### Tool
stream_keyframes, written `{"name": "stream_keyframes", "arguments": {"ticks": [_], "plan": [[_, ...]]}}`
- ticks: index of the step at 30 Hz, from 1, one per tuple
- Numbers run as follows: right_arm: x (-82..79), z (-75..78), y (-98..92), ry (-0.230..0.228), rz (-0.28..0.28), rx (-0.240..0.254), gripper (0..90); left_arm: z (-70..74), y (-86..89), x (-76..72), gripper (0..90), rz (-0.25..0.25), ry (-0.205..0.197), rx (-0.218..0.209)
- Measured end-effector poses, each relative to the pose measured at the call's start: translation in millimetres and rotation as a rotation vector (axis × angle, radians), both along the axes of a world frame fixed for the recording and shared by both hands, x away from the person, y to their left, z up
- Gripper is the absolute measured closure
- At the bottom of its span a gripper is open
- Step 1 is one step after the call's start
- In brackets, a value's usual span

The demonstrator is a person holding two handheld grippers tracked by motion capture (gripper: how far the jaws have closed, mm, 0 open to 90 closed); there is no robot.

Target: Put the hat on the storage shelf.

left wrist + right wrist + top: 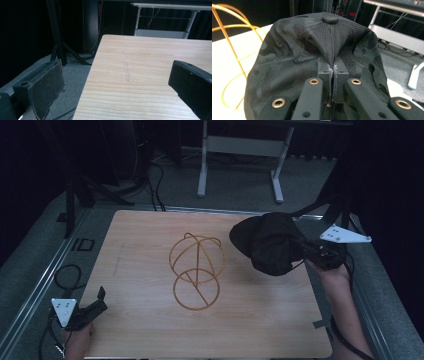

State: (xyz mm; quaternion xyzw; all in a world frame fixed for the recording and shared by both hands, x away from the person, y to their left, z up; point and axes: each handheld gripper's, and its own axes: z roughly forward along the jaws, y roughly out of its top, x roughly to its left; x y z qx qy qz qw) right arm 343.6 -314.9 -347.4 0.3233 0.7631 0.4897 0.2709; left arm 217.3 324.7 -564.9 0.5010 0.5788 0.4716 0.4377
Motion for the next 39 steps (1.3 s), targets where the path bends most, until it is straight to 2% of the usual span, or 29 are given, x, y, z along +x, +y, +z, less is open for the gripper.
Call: {"name": "stream_keyframes", "arguments": {"ticks": [9, 16, 25, 30, 39], "plan": [[-7.3, 29.6, 6.1, -0.054, -0.018, 0.009, 87.4, 0.0, 0.1, -0.1, 0.6, 0.0, 0.0, -0.001], [-9.5, 48.9, 15.1, -0.092, -0.009, 0.014, 87.5, 0.1, -0.1, 0.1, 0.6, 0.002, 0.002, 0.001], [-13.5, 73.9, 31.0, -0.143, 0.011, 0.047, 87.4, 0.0, 0.0, -0.1, 0.6, -0.003, 0.0, 0.001], [-15.6, 79.6, 45.4, -0.161, 0.034, 0.059, 87.4, 0.0, 0.2, -0.5, 0.6, -0.002, 0.0, 0.002], [-15.1, 78.8, 76.6, -0.16, 0.112, 0.083, 87.4, 0.0, 0.1, -0.4, 0.6, -0.002, -0.002, 0.0]]}}
